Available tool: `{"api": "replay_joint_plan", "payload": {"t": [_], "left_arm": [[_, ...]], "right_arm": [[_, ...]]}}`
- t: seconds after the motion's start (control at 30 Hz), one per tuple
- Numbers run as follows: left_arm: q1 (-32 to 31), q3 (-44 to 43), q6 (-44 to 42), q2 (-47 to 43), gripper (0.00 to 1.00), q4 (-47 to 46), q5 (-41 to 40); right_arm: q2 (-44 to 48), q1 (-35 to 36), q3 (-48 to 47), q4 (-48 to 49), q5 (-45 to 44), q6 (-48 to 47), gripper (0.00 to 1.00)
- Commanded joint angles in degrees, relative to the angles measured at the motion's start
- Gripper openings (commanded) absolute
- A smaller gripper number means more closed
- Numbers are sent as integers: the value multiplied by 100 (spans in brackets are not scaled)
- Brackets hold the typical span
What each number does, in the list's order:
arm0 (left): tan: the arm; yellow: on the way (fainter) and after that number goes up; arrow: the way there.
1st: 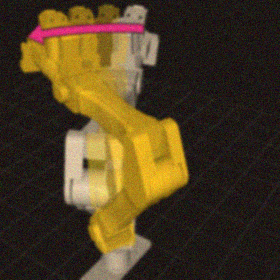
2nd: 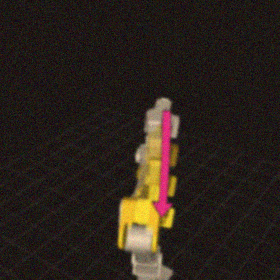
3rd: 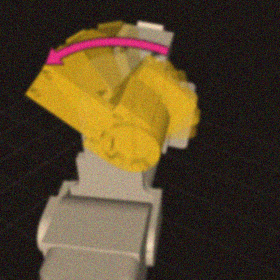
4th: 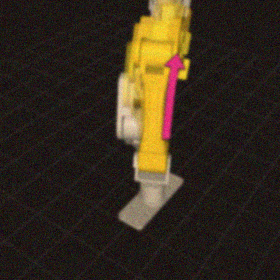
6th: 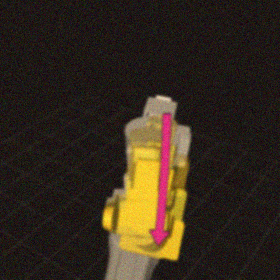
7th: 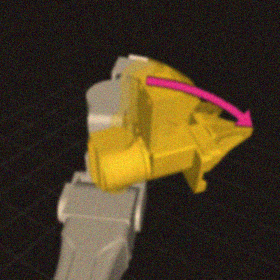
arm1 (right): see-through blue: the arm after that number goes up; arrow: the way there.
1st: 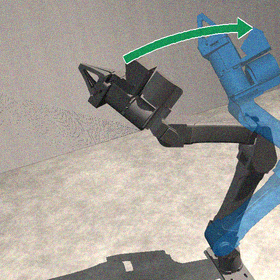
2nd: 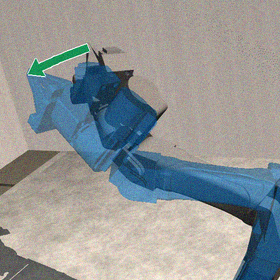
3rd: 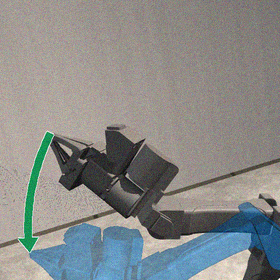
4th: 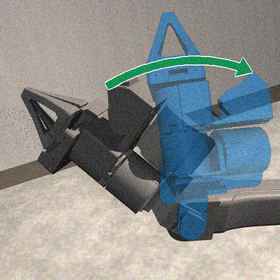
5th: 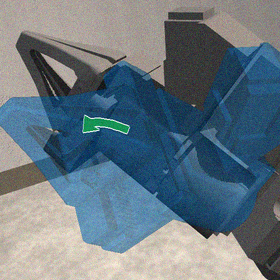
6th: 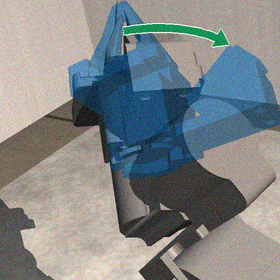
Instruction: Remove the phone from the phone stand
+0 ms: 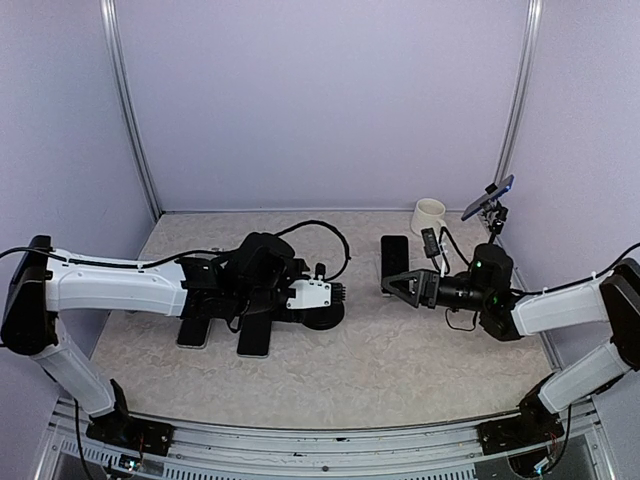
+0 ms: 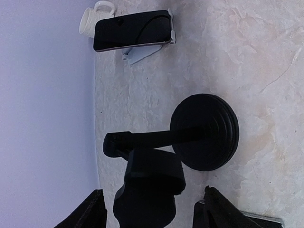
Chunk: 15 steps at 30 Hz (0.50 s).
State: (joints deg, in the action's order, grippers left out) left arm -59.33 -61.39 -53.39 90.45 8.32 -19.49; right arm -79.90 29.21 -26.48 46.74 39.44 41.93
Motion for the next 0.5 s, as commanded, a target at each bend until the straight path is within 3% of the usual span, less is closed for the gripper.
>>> {"api": "replay_joint_plan", "payload": {"t": [0.0, 0.47], "left_arm": [[86, -188, -344, 186, 64, -342, -262], [317, -331, -619, 339, 22, -587, -608]], "right_arm": [[88, -111, 131, 254, 168, 86, 96], [84, -283, 172, 271, 292, 109, 95]]}}
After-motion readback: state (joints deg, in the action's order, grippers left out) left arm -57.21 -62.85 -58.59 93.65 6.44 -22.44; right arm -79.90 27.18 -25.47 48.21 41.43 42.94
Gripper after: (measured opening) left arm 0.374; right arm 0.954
